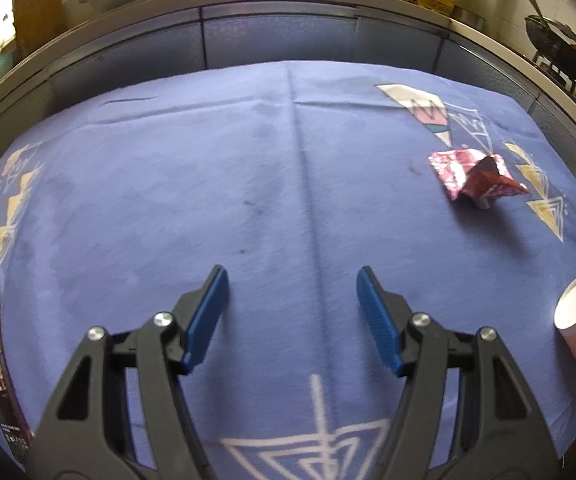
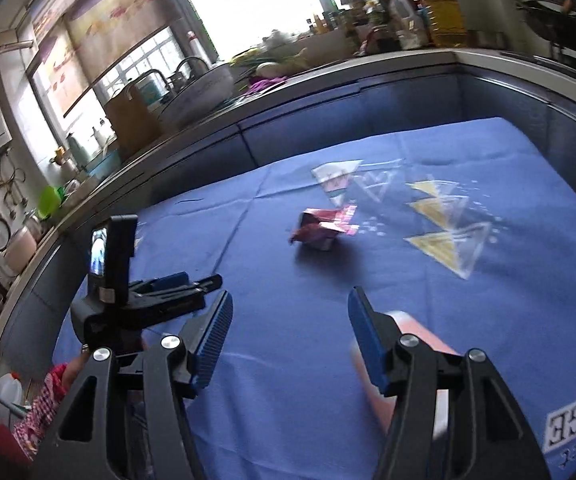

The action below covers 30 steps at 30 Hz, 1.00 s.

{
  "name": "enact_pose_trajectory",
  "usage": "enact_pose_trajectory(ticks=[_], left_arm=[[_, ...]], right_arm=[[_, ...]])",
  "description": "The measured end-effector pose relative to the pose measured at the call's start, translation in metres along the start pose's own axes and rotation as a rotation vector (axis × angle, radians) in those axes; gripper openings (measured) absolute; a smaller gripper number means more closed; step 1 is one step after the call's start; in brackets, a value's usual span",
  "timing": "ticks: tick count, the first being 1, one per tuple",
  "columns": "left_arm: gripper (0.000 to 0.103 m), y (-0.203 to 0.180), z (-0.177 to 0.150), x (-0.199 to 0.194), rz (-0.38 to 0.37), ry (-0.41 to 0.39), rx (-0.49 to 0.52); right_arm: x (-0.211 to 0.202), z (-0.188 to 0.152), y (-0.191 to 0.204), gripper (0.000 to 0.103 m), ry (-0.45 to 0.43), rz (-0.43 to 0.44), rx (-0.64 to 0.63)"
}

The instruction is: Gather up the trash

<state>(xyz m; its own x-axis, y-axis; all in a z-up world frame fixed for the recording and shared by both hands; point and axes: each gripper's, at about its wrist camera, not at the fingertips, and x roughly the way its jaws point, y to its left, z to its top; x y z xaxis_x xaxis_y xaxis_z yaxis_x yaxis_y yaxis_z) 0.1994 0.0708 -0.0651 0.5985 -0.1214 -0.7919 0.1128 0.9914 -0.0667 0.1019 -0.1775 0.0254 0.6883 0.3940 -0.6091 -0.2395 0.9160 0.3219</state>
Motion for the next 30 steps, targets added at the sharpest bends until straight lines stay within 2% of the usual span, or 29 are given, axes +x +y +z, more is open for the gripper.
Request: enact_pose_trajectory(ticks=[5, 10, 15, 19, 25, 30], left_arm=[[0.067, 0.017, -0.005, -0.002, 0.015, -0.023, -0.016], [0.069, 0.03, -0.014, -0.006, 0.025, -0.069, -0.022], [0.069, 0.037, -0.015, -0.008, -0.027, -0.088, -0.044], [0.069, 0.037, -0.015, -0.008, -0.048, -0.094, -0.046], [0.069, 0.043, -0.016, -0.01, -0.094, -0.106, -0.078], [0.069, 0.047, -0.016, -0.011, -0.118, -0.111, -0.094]], right_arm=[[0.021, 0.003, 0.023, 0.059, 0.046, 0.026, -0.033], [0.047, -0.002, 0.033, 0.059, 0.125, 0.004, -0.046], [0.063, 0.001, 0.034, 0.059, 0.181, -0.018, -0.033], [0.068, 0.022, 0.03, 0.059, 0.201, -0.023, -0.01], [0.075, 0.074, -0.012, 0.059, 0.196, -0.044, 0.161], [0.106, 0.102, -0.063, 0.059, 0.256, -0.079, 0.356]])
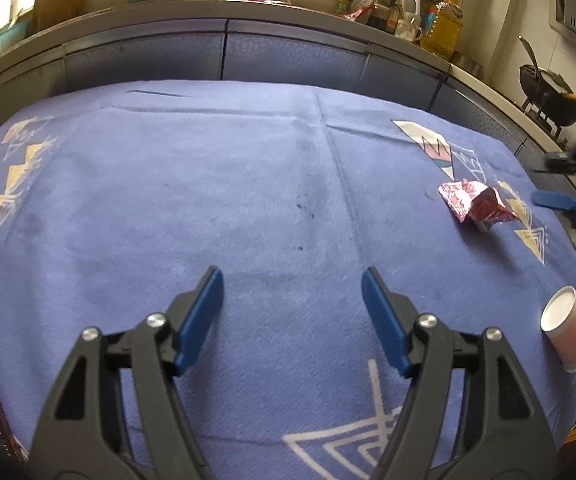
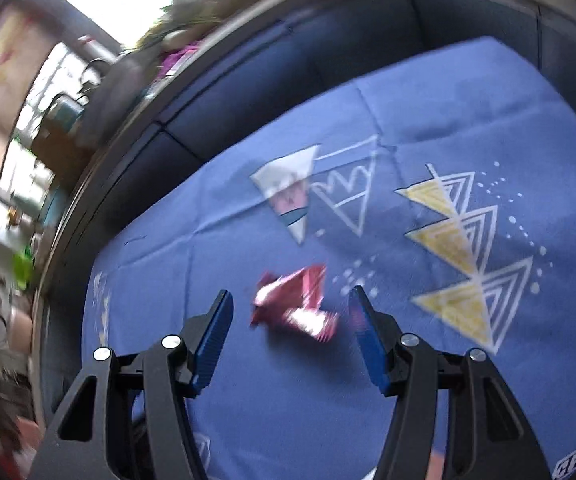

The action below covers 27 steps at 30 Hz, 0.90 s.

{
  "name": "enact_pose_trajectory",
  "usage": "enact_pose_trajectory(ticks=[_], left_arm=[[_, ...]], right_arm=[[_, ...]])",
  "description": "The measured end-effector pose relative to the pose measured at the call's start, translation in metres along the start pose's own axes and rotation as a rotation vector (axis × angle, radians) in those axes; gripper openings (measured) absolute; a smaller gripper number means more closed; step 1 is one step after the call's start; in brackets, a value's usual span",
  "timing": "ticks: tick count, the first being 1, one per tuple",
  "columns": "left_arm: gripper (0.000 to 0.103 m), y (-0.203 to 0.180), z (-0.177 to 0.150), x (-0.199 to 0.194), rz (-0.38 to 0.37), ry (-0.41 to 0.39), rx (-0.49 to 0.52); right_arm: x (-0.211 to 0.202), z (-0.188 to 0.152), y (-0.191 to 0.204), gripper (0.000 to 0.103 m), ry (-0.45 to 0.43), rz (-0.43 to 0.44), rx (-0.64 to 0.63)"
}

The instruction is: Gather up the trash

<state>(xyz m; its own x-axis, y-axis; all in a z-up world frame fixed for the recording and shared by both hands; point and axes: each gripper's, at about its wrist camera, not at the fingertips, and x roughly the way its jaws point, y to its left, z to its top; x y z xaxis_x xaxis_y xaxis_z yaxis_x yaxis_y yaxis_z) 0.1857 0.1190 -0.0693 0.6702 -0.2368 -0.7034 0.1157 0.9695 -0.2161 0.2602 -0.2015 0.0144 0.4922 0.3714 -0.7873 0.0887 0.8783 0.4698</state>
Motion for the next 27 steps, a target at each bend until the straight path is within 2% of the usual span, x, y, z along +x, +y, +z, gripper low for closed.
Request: enact_pose_trajectory(ticks=[4, 8, 11, 16, 19, 21, 24, 27], left_arm=[[0.069, 0.0, 0.0, 0.001, -0.007, -0.003, -0.008], [0.069, 0.007, 0.001, -0.003, -0.033, -0.021, -0.044], [0.069, 0.013, 0.001, -0.007, -0.066, -0.047, -0.076], [0.069, 0.018, 0.0, -0.019, -0.132, -0.118, -0.095], [0.069, 0.021, 0.001, -0.021, -0.162, -0.128, -0.112], [0.069, 0.023, 0.001, -0.02, -0.198, -0.123, -0.118], [0.07, 0.024, 0.003, -0.02, -0.231, -0.112, -0.122], [0.072, 0.019, 0.003, -0.02, -0.235, -0.098, -0.104]], right_arm=[[0.025, 0.01, -0.012, 0.055, 0.069, 0.013, 0.07], [0.052, 0.002, -0.011, 0.029, 0.158, 0.062, 0.106], [0.059, -0.015, 0.014, 0.029, 0.203, 0.14, 0.048], [0.066, -0.072, 0.068, 0.029, 0.363, 0.275, -0.085], [0.052, -0.089, 0.08, 0.037, 0.332, 0.239, -0.195], [0.035, -0.09, 0.073, 0.048, 0.293, 0.237, -0.188], [-0.005, -0.09, 0.052, 0.055, 0.175, 0.231, -0.185], [-0.045, -0.095, 0.032, 0.057, 0.057, 0.206, -0.202]])
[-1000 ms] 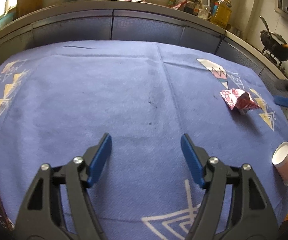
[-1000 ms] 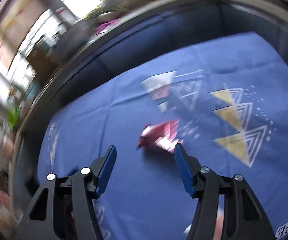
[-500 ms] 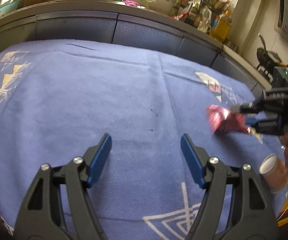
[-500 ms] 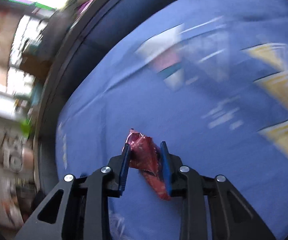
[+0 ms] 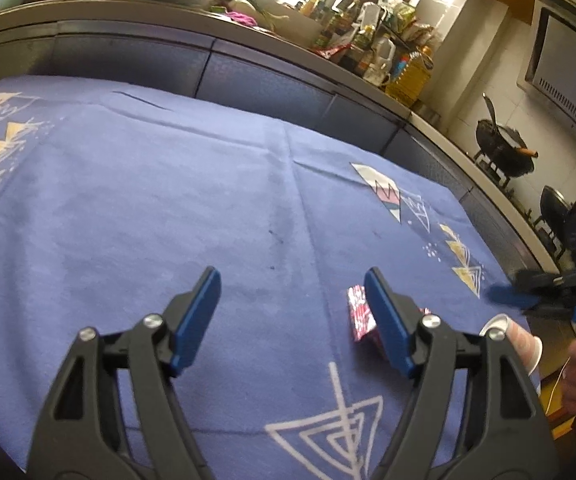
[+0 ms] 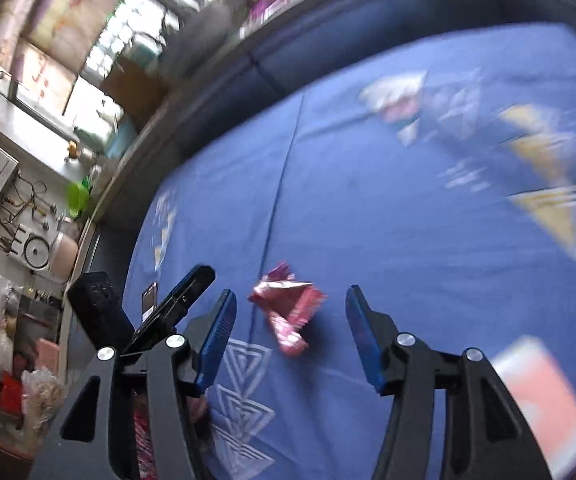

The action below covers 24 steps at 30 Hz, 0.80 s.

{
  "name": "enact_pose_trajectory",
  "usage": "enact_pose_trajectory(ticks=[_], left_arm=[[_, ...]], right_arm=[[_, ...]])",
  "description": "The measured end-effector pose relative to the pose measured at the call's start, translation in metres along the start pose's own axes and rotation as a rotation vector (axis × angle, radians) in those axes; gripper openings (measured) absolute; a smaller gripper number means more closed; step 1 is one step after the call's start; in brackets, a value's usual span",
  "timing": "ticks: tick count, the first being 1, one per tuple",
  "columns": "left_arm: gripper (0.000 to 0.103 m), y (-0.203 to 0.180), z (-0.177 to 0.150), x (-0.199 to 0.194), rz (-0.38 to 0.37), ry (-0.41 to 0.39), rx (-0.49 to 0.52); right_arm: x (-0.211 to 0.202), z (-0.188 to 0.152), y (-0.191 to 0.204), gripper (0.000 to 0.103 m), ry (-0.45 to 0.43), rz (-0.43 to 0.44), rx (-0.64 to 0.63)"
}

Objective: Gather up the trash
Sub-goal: 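Grasp the second pink paper cup with the right gripper while the left approaches the red wrapper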

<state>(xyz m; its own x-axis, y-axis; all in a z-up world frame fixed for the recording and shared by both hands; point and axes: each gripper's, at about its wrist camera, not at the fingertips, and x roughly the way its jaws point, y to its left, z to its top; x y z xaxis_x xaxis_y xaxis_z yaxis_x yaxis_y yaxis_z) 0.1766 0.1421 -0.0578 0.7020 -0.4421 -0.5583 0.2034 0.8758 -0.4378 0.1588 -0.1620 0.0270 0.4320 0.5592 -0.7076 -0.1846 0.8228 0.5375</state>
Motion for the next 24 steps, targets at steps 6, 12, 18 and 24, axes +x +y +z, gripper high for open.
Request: enact_pose_trajectory(ticks=[6, 12, 18, 24], left_arm=[[0.072, -0.021, -0.009, 0.001, 0.002, 0.047, 0.089], [0.076, -0.049, -0.014, 0.003, -0.031, 0.1, 0.196], [0.078, -0.084, -0.008, 0.025, -0.014, 0.167, 0.238], [0.024, -0.085, -0.013, 0.053, -0.012, 0.264, 0.169]], right_arm=[[-0.072, -0.042, -0.018, 0.068, -0.182, -0.162, -0.124], [-0.079, -0.081, -0.044, 0.078, -0.195, -0.272, -0.164], [-0.065, -0.101, -0.068, 0.078, -0.181, -0.323, -0.14], [-0.047, -0.103, -0.071, 0.078, -0.182, -0.33, -0.19]])
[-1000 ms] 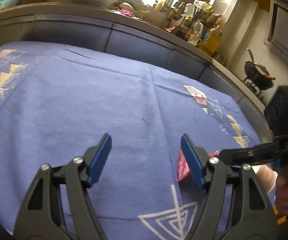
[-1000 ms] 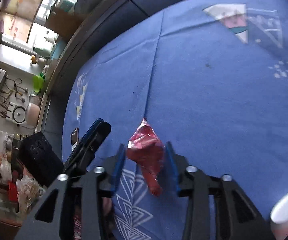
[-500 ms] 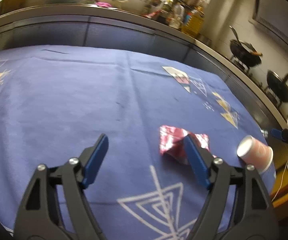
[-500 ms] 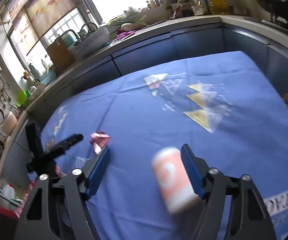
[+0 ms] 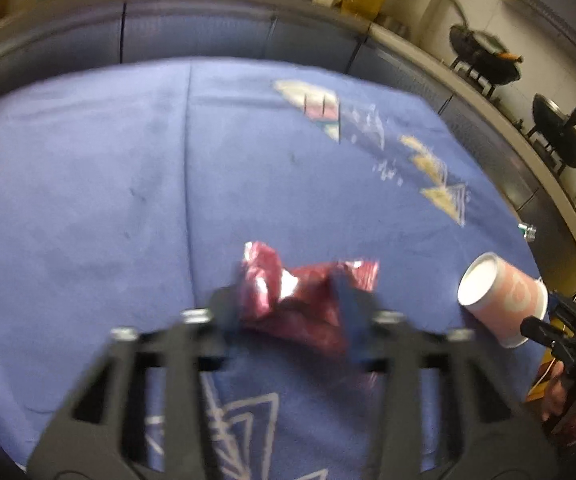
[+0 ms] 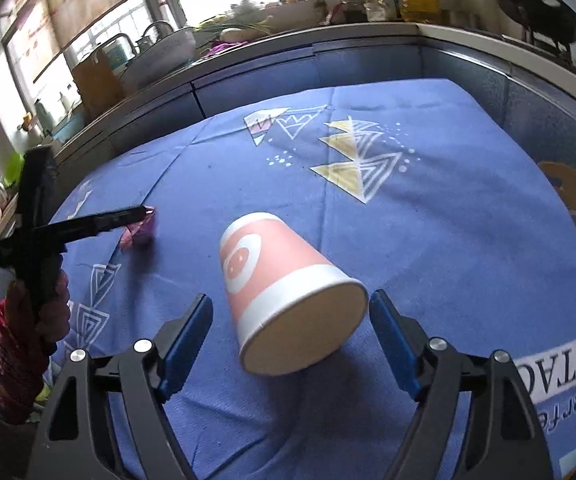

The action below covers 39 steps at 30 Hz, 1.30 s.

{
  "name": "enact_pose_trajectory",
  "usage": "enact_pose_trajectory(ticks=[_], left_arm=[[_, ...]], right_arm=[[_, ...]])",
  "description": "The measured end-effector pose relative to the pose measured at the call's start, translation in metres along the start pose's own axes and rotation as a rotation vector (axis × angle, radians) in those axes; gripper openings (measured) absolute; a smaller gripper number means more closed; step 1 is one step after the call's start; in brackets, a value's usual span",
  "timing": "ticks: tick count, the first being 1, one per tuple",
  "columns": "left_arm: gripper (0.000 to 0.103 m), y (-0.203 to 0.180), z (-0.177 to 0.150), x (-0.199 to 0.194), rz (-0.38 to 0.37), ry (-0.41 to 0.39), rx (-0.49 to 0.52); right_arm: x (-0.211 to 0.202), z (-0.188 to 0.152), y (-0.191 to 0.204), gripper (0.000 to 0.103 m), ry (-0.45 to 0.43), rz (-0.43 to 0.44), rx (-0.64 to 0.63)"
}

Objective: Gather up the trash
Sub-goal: 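Grasp the second pink paper cup with the right gripper while the left approaches the red wrapper, then close the left gripper on the red wrapper and lift it while the right holds the cup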

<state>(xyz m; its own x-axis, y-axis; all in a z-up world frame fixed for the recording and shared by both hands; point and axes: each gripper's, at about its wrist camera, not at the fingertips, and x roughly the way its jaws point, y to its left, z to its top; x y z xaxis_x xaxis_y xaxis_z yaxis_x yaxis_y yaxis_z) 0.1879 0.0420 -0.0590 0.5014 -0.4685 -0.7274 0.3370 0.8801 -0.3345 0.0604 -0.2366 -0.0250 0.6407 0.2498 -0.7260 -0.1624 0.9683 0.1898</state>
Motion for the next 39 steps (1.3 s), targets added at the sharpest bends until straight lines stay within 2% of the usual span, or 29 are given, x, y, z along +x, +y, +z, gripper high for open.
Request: enact_pose_trajectory(ticks=[1, 5, 13, 18, 20, 26, 39], left_arm=[[0.014, 0.0, -0.002, 0.0, -0.024, 0.001, -0.011], [0.011, -0.006, -0.004, -0.007, -0.011, -0.001, -0.01], [0.01, -0.011, -0.005, -0.027, 0.04, -0.03, -0.017], [0.01, -0.015, 0.001, -0.041, 0.086, -0.066, -0.02], [0.01, -0.018, 0.005, -0.046, 0.117, -0.085, -0.006], [0.01, -0.024, 0.011, -0.06, 0.208, -0.134, 0.025], [0.01, -0.012, 0.011, -0.072, 0.313, -0.159, 0.017]], right_arm=[[0.003, 0.0, 0.001, 0.078, -0.002, 0.0, -0.008], [0.013, -0.001, 0.008, 0.078, -0.011, 0.003, -0.041], [0.026, 0.002, 0.016, 0.076, -0.032, 0.017, -0.077], [0.024, 0.01, 0.028, 0.06, -0.048, 0.031, -0.105], [0.018, 0.016, 0.034, 0.057, -0.069, 0.043, -0.112], [0.004, 0.035, 0.047, 0.056, -0.125, 0.085, -0.105], [0.003, 0.047, 0.072, 0.056, -0.132, 0.144, -0.123]])
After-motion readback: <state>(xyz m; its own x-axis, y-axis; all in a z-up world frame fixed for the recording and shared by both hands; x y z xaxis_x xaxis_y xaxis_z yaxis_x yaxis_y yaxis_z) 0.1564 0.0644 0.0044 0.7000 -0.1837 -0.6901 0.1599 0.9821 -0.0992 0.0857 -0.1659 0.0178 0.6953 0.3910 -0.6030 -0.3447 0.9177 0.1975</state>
